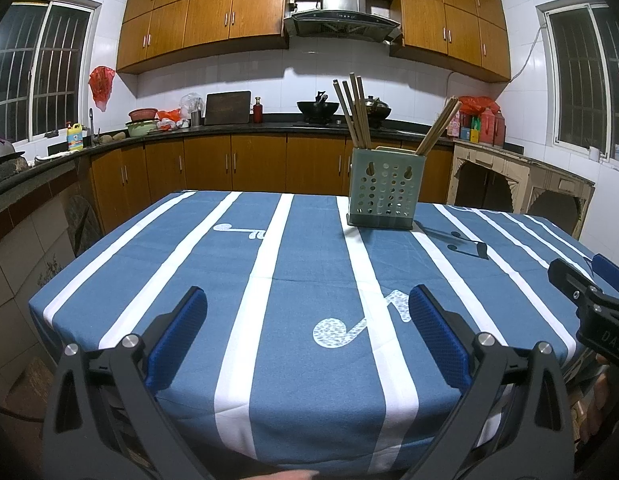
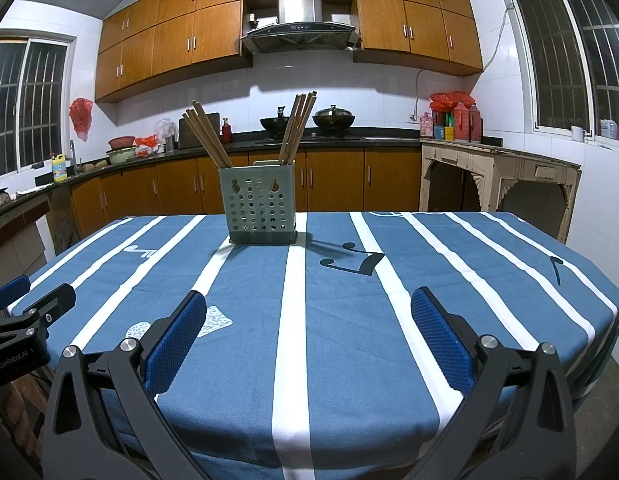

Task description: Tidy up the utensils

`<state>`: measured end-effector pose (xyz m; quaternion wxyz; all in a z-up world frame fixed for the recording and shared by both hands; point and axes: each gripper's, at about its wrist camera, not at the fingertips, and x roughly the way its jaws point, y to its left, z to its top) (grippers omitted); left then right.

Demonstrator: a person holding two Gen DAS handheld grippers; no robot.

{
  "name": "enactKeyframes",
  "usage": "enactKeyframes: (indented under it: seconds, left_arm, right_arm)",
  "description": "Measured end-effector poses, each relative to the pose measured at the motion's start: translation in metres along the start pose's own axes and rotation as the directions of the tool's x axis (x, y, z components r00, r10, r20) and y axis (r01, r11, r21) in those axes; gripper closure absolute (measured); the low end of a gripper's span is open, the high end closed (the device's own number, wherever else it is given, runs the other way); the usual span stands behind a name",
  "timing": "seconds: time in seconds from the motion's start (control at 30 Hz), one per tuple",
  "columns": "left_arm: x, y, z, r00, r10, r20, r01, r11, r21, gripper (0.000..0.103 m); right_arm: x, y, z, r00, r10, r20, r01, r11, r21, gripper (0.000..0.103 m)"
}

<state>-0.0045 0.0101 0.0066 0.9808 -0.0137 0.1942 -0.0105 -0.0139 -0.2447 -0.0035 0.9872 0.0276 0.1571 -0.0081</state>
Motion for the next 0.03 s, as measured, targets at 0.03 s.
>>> enactKeyframes:
  seconds: [0.03]
  left_arm:
    - [0.0004,-0.0003,-0.0018,1.000,-0.001,-0.001,0.001,1.000,0.000,0.004]
  right_arm:
    - [0.0004,-0.0001,0.0003,1.000,0.000,0.000,0.000,1.000,0.000,0.002]
